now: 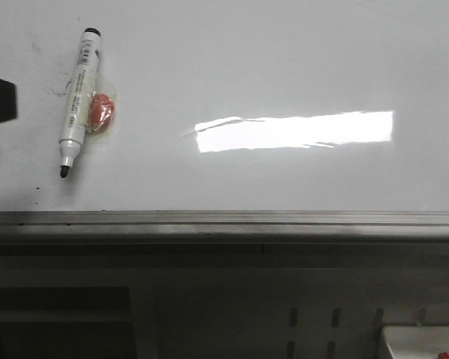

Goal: Write number 4 on whiteboard

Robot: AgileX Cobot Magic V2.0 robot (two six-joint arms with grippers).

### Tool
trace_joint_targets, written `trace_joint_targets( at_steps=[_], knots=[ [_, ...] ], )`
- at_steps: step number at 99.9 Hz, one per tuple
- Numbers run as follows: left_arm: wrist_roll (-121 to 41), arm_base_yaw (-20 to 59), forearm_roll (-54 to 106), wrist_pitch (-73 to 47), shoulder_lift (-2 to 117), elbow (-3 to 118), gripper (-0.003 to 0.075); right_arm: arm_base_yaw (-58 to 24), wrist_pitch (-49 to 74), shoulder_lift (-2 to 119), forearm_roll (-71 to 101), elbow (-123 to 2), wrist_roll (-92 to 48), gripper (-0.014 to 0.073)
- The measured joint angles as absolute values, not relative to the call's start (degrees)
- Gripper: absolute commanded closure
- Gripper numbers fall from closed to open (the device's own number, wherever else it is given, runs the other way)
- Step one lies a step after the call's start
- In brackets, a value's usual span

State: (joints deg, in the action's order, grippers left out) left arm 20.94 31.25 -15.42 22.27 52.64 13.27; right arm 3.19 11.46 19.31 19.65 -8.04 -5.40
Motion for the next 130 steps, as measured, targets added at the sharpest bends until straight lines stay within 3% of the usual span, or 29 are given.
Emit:
trace_joint_targets(
  at_steps=[48, 57, 71, 100, 130],
  knots=[
    [21.65, 34.02, -12.87, 28.43, 65.97, 17.25, 0.0355, 3.19, 11.46, 19.31, 19.65, -8.04, -5.40, 0.0658],
    [21.76, 34.02, -12.63, 28.81, 67.59, 17.25, 0.0452, 3.19, 11.46, 19.31, 19.65, -8.04, -5.40, 0.0658],
    [21.76, 34.22, -12.63, 29.43, 69.44, 17.36, 0.0745, 3.19, 12.61, 19.31, 19.65, -8.04, -5.40, 0.0658],
    [21.76, 34.22, -15.69, 29.58, 69.35, 17.36, 0.0741, -0.11, 23.58, 20.13, 20.72, -15.01, -5.87, 0.0658],
    [21.76, 34.22, -40.93, 29.98, 60.75, 17.36, 0.0741, -17.16, 29.05, 28.34, 32.41, -25.46, -23.69, 0.0658]
  ],
)
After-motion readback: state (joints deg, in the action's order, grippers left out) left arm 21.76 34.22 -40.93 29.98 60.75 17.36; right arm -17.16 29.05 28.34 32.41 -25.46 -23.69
